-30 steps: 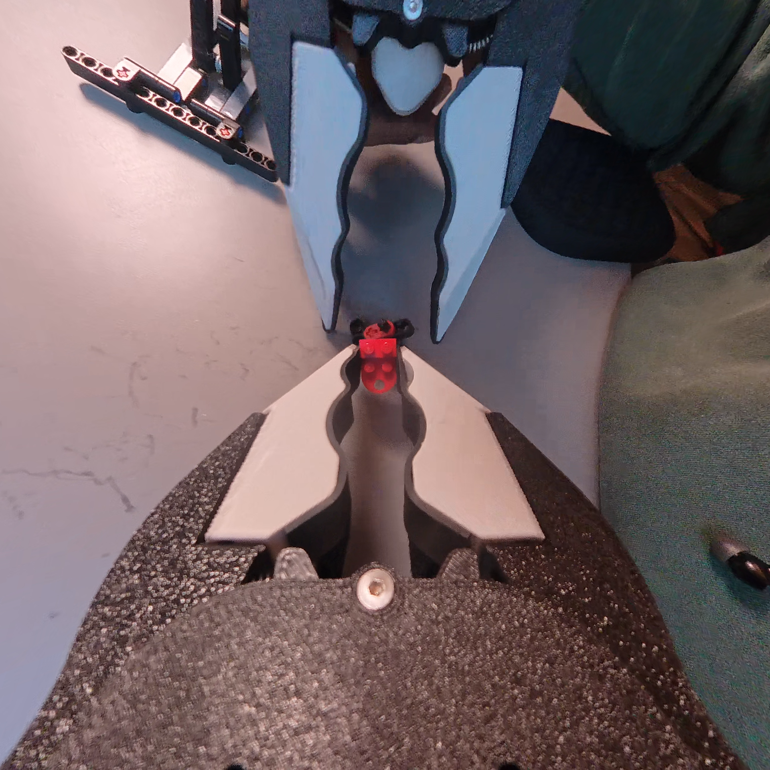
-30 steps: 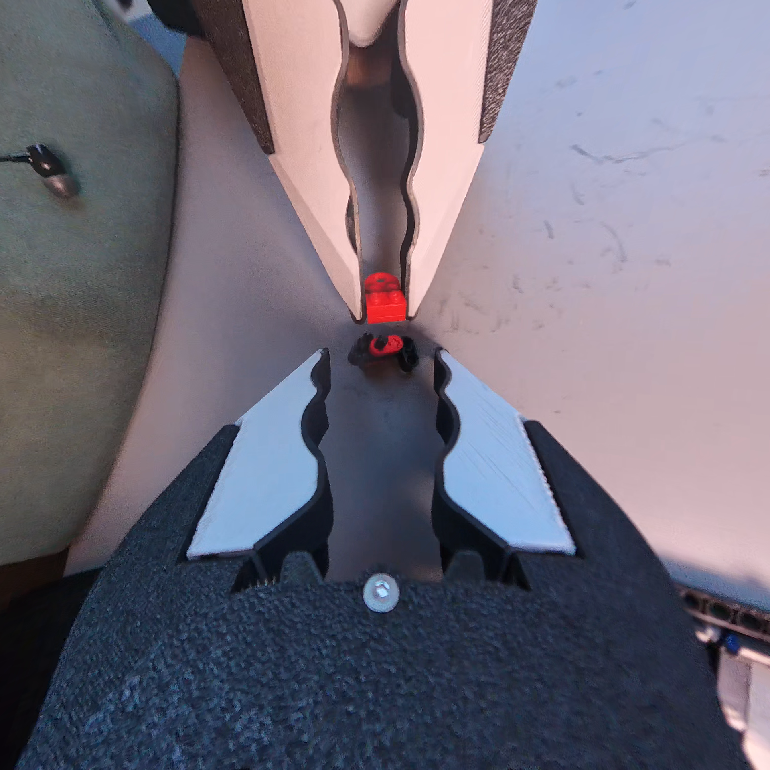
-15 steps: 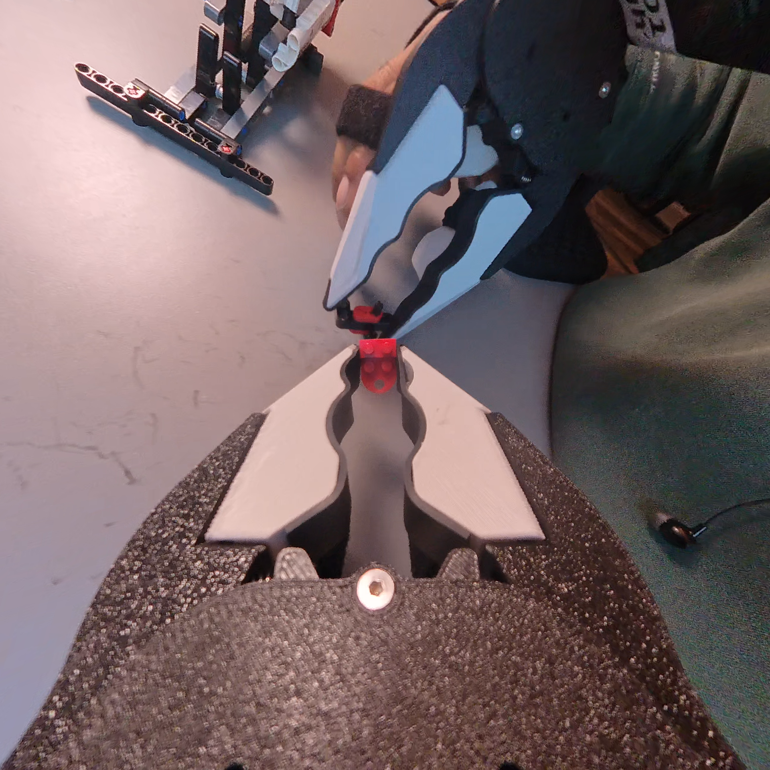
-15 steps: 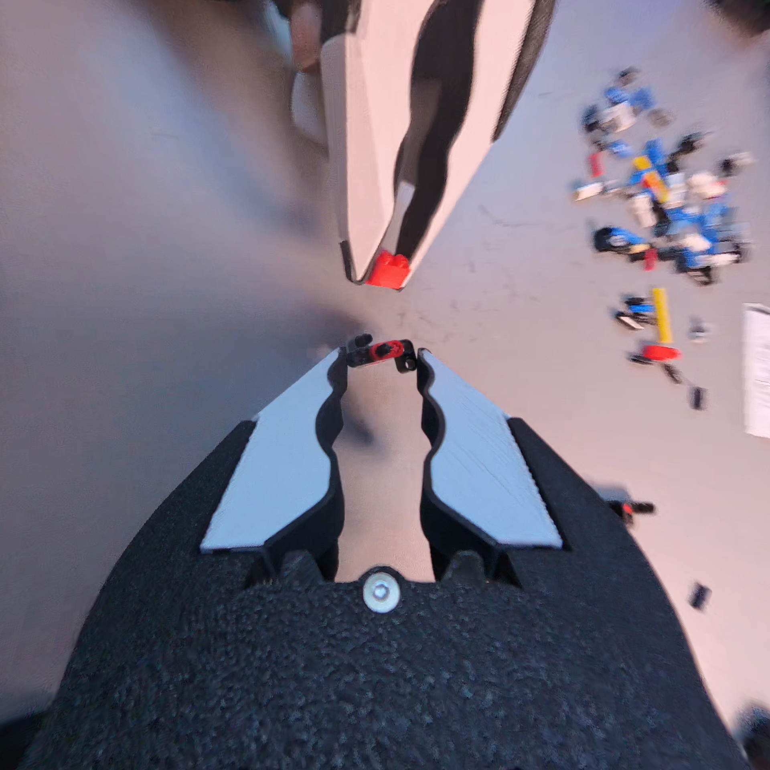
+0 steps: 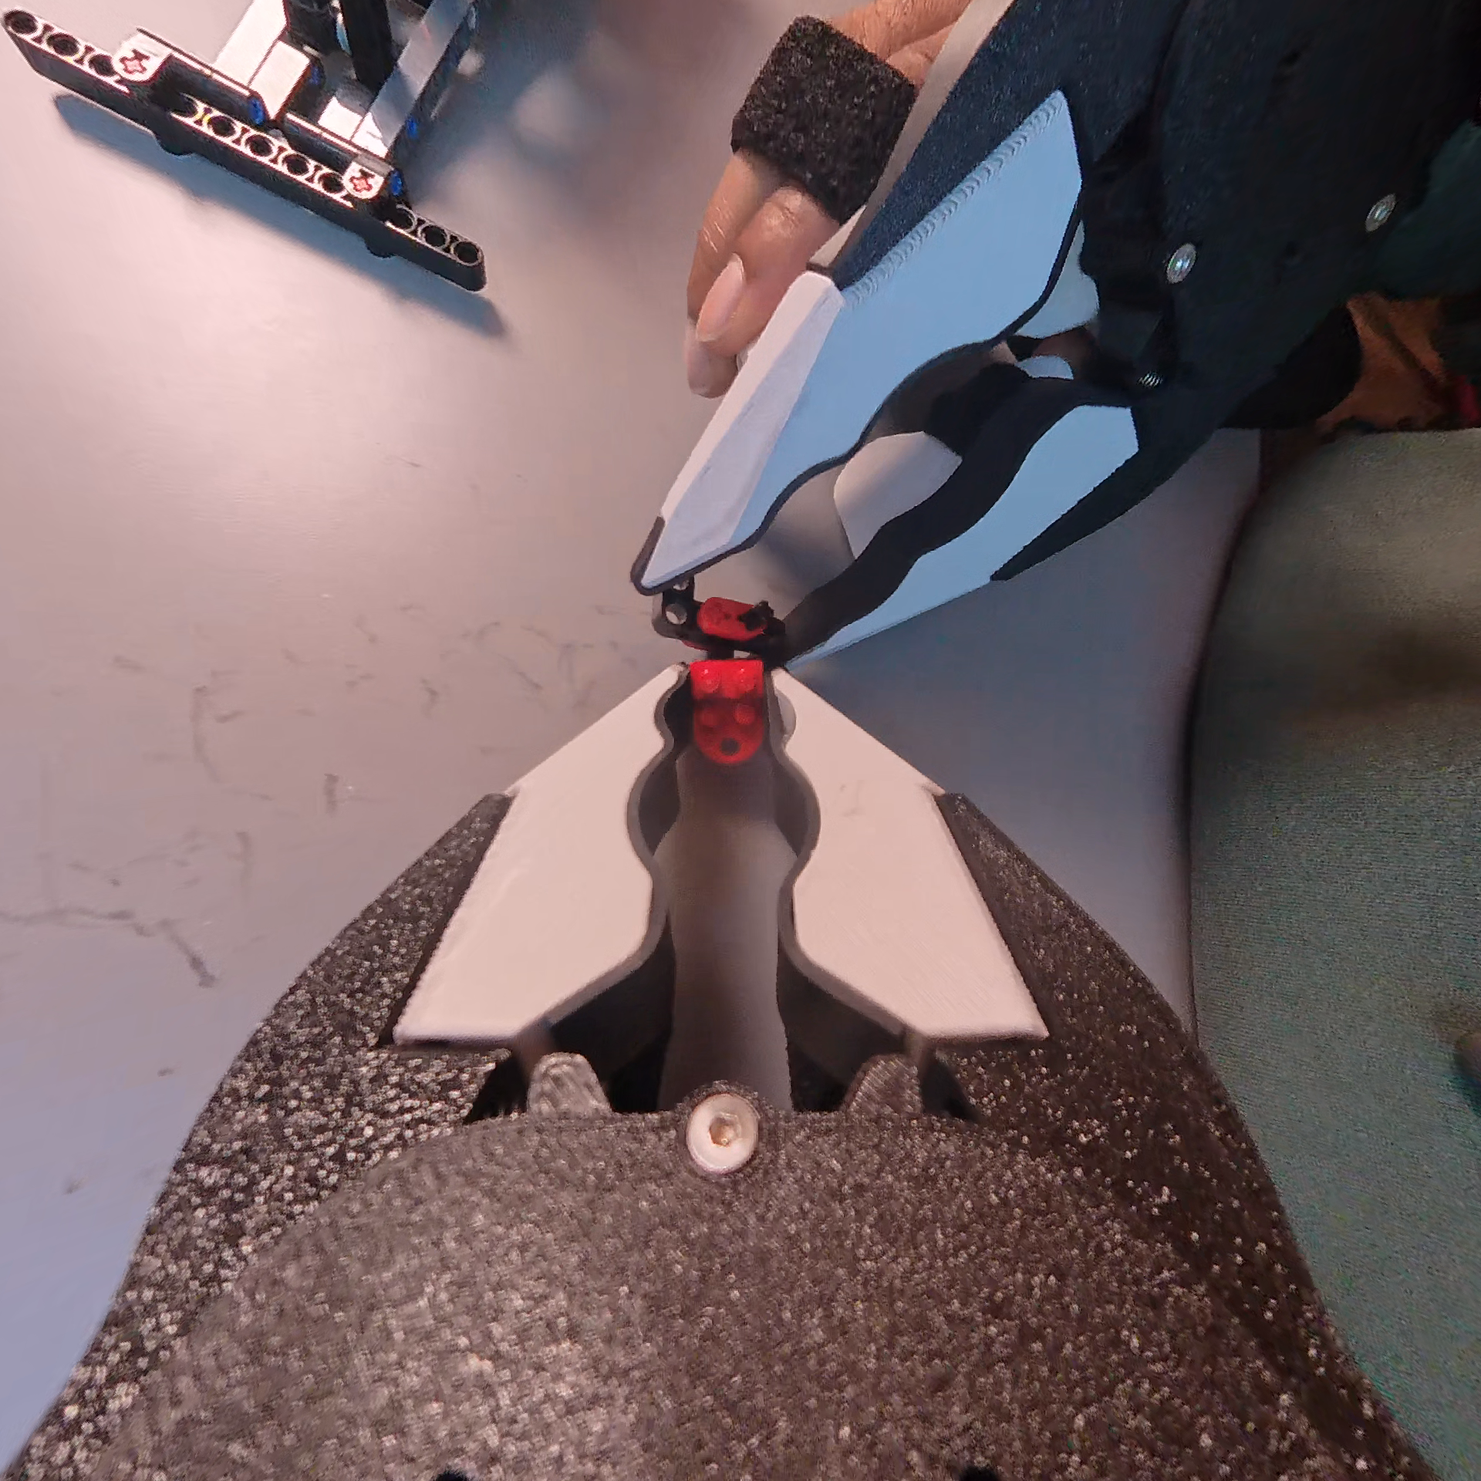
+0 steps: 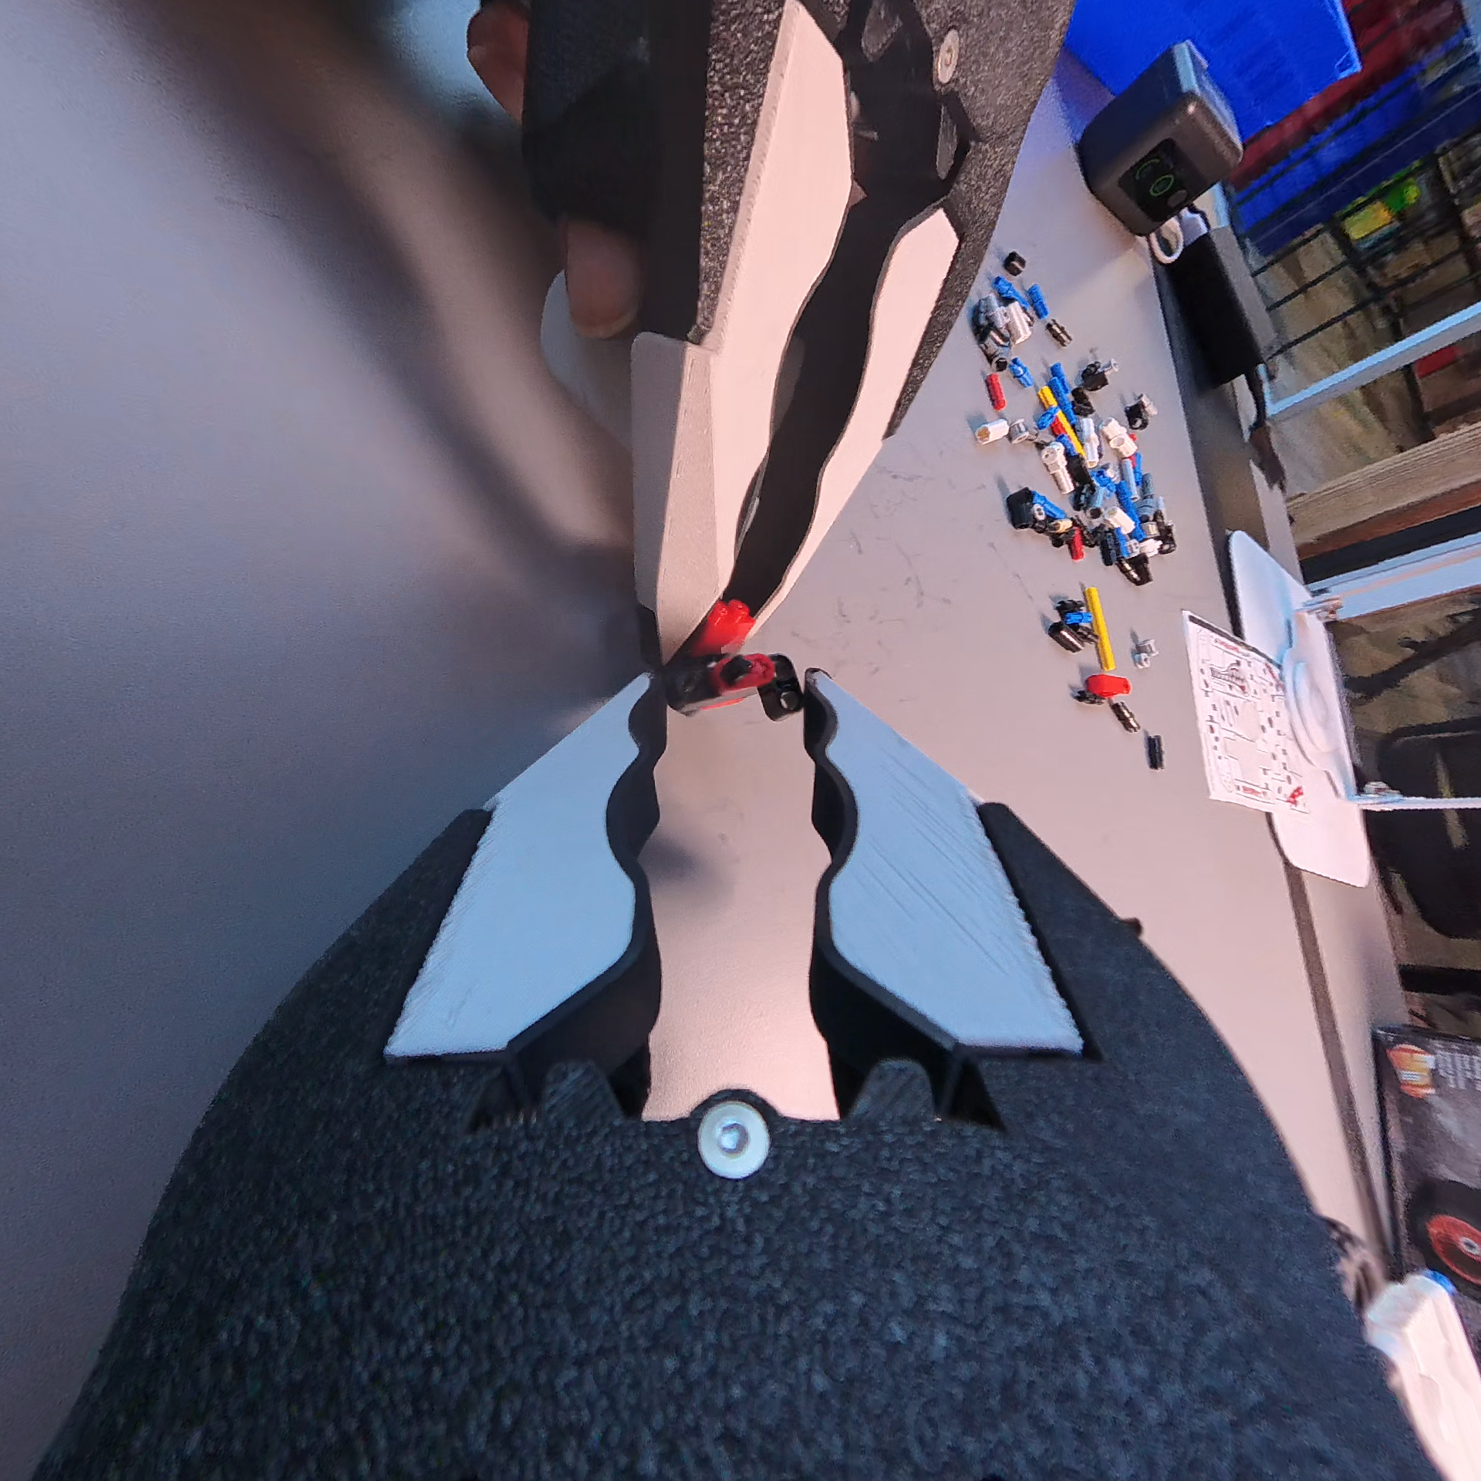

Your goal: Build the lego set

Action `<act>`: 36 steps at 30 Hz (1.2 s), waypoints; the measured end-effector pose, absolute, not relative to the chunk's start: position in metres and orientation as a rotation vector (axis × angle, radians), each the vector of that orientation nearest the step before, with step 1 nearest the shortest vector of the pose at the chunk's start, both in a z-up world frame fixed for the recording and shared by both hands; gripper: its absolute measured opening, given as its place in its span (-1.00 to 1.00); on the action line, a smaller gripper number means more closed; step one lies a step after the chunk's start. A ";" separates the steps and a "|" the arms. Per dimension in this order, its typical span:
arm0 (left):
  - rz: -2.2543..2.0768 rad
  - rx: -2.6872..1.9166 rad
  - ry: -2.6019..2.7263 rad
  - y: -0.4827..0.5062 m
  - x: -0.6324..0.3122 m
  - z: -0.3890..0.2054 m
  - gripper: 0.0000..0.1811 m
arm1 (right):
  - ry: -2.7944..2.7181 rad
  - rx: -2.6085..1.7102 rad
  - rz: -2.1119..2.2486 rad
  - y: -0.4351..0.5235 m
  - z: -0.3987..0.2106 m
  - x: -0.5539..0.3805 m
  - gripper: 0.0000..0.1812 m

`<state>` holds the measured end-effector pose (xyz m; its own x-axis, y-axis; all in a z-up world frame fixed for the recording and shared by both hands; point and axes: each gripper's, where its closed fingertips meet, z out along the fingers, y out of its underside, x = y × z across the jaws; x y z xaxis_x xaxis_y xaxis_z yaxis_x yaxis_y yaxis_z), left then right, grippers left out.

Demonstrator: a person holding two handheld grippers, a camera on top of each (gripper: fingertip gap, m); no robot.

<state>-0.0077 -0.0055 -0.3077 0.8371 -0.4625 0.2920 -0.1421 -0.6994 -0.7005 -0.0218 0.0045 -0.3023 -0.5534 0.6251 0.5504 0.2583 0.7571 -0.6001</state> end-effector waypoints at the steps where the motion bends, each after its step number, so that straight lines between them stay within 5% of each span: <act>1: -0.588 -2.315 0.445 -0.005 -0.008 -0.308 -0.82 | -2.165 -0.671 0.614 0.004 -0.303 -0.021 -0.63; 16: -0.553 -2.287 0.607 -0.010 0.004 -0.310 -0.82 | -2.590 -0.739 1.095 -0.001 -0.302 -0.008 -0.35; 20: -0.569 -2.282 0.623 -0.012 0.003 -0.309 -0.82 | -2.700 -0.654 1.079 -0.008 -0.307 -0.005 -0.63; 36: -1.615 -1.684 -0.080 -0.007 -0.023 -0.210 -0.81 | -1.994 -0.655 1.001 0.012 -0.225 -0.024 -0.63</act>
<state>-0.0228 -0.0070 -0.2103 0.1885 -0.4575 0.8690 0.5412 -0.6899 -0.4807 -0.0241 0.0116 -0.2255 -0.5517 0.7203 0.4204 0.0932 0.5541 -0.8272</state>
